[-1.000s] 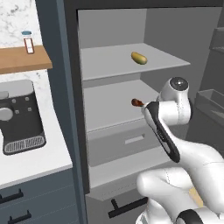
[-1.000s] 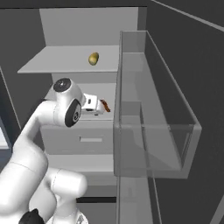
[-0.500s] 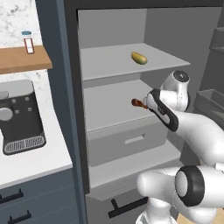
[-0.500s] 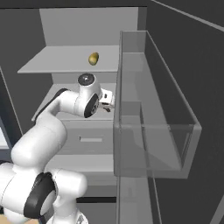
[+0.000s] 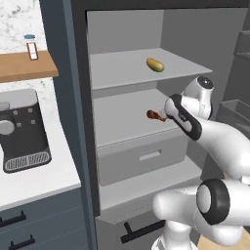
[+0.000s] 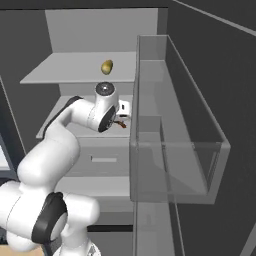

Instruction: Place one cucumber and one chicken drumstick in each tupperware on the nearby counter, to pack two identical lunches.

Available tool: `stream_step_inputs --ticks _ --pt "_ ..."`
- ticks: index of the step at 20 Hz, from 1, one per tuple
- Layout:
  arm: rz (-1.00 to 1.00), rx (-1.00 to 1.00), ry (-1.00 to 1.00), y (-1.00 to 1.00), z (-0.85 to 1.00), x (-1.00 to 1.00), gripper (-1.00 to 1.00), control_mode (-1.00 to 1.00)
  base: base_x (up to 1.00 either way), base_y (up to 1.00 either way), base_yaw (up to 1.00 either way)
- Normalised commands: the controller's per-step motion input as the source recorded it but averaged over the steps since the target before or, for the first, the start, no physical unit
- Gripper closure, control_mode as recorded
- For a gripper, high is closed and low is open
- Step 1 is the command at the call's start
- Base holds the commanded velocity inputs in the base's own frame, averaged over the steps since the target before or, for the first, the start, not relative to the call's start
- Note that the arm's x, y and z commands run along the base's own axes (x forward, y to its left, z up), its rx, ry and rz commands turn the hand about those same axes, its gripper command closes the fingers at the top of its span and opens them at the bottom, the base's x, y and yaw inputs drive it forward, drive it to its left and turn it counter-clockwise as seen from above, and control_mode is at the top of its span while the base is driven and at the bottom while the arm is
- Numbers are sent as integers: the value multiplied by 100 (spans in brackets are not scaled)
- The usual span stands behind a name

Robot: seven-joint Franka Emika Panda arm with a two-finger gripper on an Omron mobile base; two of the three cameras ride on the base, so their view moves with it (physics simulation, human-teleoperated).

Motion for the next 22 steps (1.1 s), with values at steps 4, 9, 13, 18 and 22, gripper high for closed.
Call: stream_step_inputs --ticks 4,9,13,18,22 --pt "12 0 0 16 -18 41 -100 -100 0 0 0" --pt "7 0 0 2 -6 40 -100 -100 0 0 0" --pt "2 0 0 0 0 37 -100 -100 0 0 0" --pt "0 -1 8 3 -3 25 -100 -100 0 0 0" --pt "2 0 9 12 -16 31 -100 -100 0 0 0"
